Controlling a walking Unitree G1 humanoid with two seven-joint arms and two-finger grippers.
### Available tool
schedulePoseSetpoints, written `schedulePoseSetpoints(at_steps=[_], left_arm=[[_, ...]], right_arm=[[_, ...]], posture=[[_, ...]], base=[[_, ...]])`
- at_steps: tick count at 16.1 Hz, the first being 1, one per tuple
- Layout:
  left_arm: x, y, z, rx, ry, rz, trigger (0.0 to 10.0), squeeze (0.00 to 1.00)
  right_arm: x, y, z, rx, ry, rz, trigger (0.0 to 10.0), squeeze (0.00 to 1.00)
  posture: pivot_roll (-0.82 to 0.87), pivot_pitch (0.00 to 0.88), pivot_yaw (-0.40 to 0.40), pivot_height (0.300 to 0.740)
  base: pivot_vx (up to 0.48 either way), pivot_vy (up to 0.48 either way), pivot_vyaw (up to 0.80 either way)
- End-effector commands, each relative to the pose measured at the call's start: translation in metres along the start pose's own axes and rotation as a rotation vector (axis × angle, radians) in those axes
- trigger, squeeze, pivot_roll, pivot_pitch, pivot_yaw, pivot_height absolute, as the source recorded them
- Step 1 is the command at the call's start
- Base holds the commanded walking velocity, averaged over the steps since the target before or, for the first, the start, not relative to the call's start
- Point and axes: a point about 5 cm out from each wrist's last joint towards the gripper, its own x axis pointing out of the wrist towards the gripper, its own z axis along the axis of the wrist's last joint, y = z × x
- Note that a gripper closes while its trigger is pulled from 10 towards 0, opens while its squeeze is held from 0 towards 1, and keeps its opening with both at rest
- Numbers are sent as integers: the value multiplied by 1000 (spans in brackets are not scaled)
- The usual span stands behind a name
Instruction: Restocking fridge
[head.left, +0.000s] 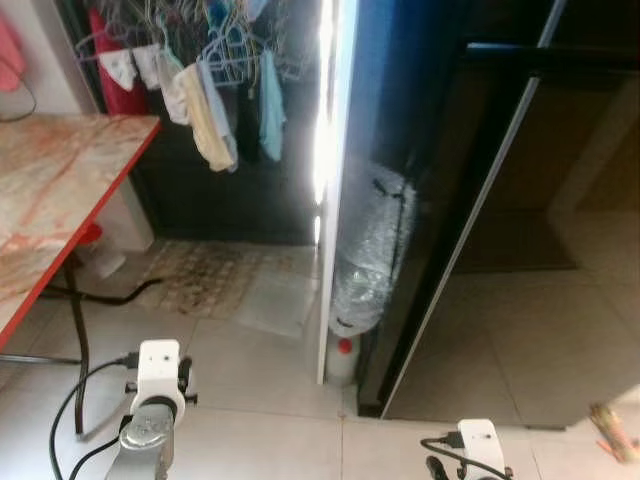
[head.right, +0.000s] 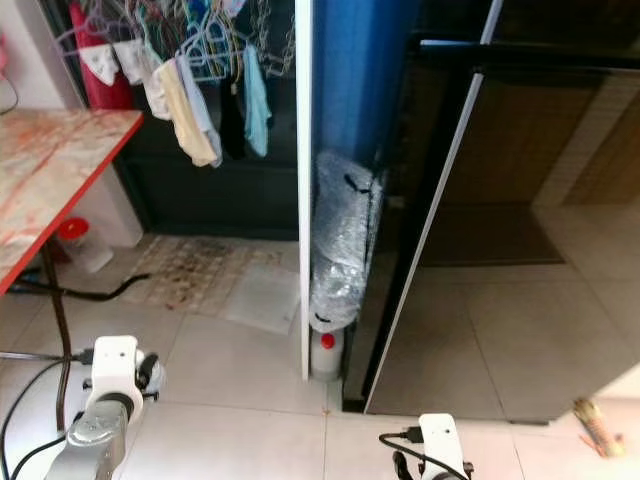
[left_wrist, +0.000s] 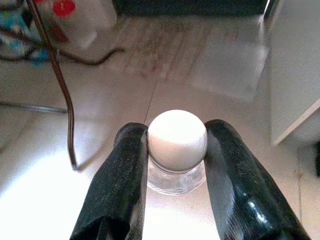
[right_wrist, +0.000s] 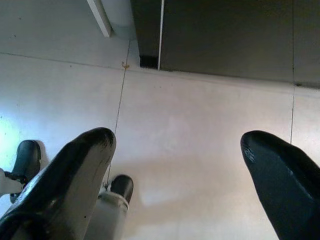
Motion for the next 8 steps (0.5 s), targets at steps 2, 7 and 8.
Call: schedulePoseSetpoints(at_steps=[2,7,8], left_arm=[[3,0,-21,54,92,-24,10000,0],[-13,-17,-81,222,350,-145,10000,0],[-16,-16,-86,196,372,-123,10000,0]], right_arm=[[1,1,2,12,-13,-4,10000,0],[1,3,1,15,-11,-13,10000,0],[0,2,-1,21,-10,-24,10000,0]], posture=[[5,0,-32,740],[-30,0,-11,740],[-39,0,-10,740]], base=[[0,0,0],[0,0,0],[0,0,0]])
